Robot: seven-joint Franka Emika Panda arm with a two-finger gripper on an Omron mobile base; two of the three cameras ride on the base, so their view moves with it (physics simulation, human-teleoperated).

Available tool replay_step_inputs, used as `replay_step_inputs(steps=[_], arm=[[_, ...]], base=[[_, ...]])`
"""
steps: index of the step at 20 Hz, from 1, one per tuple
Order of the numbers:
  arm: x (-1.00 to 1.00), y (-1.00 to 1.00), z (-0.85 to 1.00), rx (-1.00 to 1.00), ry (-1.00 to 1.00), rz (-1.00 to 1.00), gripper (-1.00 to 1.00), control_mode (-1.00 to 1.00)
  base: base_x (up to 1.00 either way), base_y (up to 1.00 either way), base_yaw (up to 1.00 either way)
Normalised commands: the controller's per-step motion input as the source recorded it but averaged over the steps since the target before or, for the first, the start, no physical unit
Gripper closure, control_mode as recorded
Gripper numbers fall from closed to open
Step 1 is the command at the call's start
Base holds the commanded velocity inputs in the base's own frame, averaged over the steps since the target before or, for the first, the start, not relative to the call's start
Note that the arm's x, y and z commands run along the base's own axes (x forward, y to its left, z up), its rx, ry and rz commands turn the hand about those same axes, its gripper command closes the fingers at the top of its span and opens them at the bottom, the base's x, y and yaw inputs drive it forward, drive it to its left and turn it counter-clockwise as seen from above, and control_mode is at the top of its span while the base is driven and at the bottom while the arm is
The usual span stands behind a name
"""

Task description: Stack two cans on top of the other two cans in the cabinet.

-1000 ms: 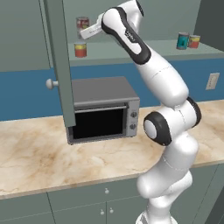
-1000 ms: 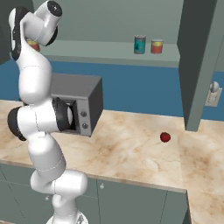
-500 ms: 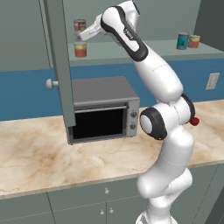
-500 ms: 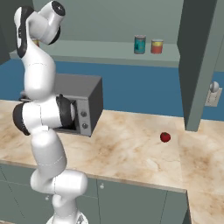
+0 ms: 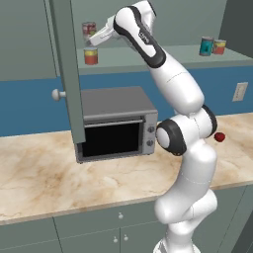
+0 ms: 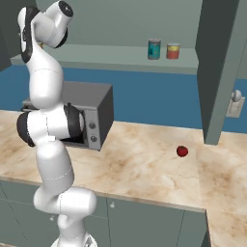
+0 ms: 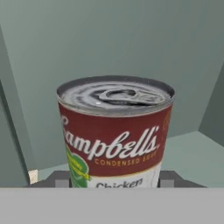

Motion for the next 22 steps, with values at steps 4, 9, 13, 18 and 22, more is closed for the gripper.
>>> replay_step_inputs(steps=[4, 9, 13, 18, 22], arm=[[0.00, 0.01, -0.06, 0.00, 0.00, 0.00, 1.00, -1.00], [0.00, 0.01, -0.12, 0.00, 0.00, 0.00, 1.00, -1.00], [0.04, 0.08, -0.05, 0.00, 0.04, 0.00, 1.00, -1.00], [0.08, 0.08, -0.04, 0.00, 0.05, 0.00, 1.00, -1.00], [0.12, 0.06, -0.03, 0.00, 0.05, 0.00, 1.00, -1.00]], base=[[0.00, 0.00, 0.00], [0.00, 0.00, 0.00], [0.00, 0.00, 0.00], [0.00, 0.00, 0.00], [0.00, 0.00, 0.00]])
